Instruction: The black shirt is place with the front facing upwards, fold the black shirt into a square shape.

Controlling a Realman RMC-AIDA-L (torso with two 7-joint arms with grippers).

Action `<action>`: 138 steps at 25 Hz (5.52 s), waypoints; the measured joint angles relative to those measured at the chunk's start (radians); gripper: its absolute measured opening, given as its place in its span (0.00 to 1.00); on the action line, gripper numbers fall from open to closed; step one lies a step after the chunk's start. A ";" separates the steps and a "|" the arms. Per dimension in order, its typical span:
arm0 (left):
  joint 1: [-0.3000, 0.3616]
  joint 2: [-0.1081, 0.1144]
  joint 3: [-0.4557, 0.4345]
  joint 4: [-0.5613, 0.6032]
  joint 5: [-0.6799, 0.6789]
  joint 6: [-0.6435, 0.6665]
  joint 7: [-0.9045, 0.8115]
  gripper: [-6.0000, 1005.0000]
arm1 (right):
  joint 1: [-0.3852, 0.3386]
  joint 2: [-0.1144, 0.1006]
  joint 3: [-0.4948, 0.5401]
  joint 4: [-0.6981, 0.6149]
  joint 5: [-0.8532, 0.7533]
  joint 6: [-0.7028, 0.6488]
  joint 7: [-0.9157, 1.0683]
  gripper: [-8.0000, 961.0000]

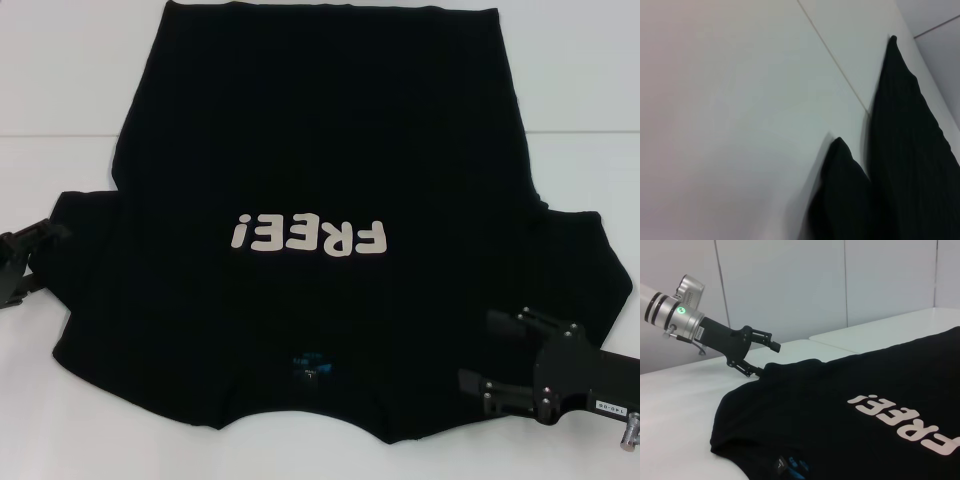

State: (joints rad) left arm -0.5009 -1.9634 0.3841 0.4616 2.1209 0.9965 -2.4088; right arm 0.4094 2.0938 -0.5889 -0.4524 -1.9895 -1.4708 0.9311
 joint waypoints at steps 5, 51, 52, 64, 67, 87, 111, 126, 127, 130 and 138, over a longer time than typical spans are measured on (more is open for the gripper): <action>-0.004 -0.001 0.001 0.000 0.005 -0.003 0.003 0.93 | 0.001 0.000 0.000 0.000 0.000 0.000 0.001 0.95; -0.006 -0.020 0.001 0.010 -0.006 -0.079 0.170 0.04 | -0.006 -0.002 0.004 -0.009 0.000 -0.023 0.017 0.95; -0.002 -0.020 0.000 0.016 -0.008 -0.077 0.175 0.04 | -0.006 -0.002 0.005 -0.009 0.000 -0.023 0.017 0.95; 0.029 0.013 -0.011 0.059 -0.086 -0.072 0.221 0.06 | -0.002 -0.002 0.009 -0.009 0.003 -0.025 0.017 0.95; 0.022 0.019 -0.011 0.062 -0.086 -0.073 0.221 0.06 | 0.002 -0.002 0.009 -0.008 0.003 -0.025 0.017 0.95; -0.034 0.033 -0.009 0.076 -0.104 0.115 0.128 0.10 | 0.005 0.000 0.007 -0.002 0.003 -0.027 0.017 0.95; -0.094 -0.116 0.000 0.043 -0.112 0.111 0.160 0.13 | 0.006 0.003 0.000 0.003 0.003 -0.037 0.017 0.95; -0.110 -0.174 -0.008 -0.076 -0.114 0.040 0.260 0.37 | 0.005 0.001 0.001 0.014 0.003 -0.033 0.017 0.95; -0.109 -0.174 -0.009 -0.081 -0.114 0.039 0.260 0.41 | 0.005 0.001 0.001 0.014 0.003 -0.033 0.017 0.95; -0.099 -0.174 -0.009 -0.086 -0.128 0.042 0.257 0.51 | 0.002 0.001 0.001 0.014 0.003 -0.035 0.017 0.95; -0.021 -0.114 -0.013 -0.082 -0.250 0.037 0.175 0.83 | -0.003 0.002 0.002 0.016 0.003 -0.035 0.017 0.95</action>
State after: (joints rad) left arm -0.5216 -2.0778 0.3715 0.3794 1.8714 1.0331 -2.2334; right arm 0.4066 2.0954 -0.5874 -0.4369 -1.9868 -1.5053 0.9480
